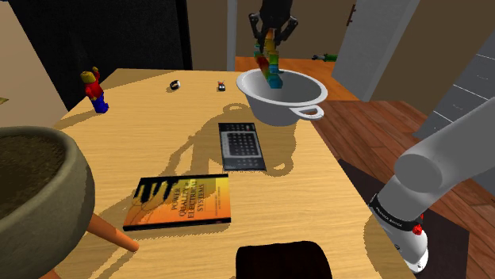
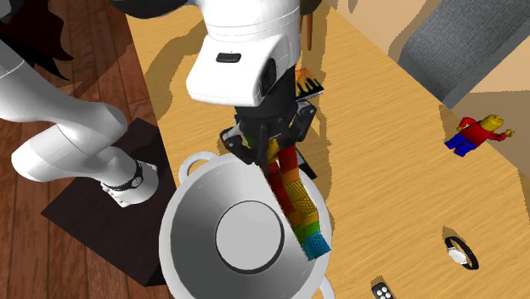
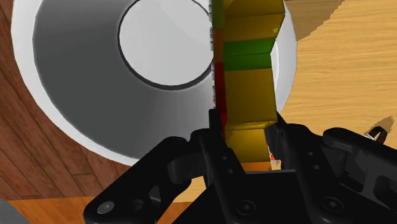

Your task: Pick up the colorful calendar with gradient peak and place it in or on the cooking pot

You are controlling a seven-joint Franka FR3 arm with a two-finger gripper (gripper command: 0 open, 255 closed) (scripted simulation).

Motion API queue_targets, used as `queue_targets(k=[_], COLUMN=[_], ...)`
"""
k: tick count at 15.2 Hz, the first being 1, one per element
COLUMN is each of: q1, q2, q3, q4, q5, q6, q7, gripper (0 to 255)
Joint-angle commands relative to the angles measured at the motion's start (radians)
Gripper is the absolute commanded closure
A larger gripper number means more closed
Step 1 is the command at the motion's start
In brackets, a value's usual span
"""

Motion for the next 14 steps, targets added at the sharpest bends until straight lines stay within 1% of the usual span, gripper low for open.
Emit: queue_targets(k=[1, 4, 5, 14], q1=[-0.011, -0.028, -0.038, -0.031], q2=[-0.029, -0.068, -0.085, -0.107], q3=[-0.043, -0.105, -0.14, -0.137], q4=[-0.029, -0.076, -0.098, -0.239], q5=[0.014, 0.028, 0.033, 0.039], q6=[0.008, 0.026, 0.035, 0.154], q7=[-0.059, -0.141, -0.187, -0.178], gripper=[255, 255, 255, 255])
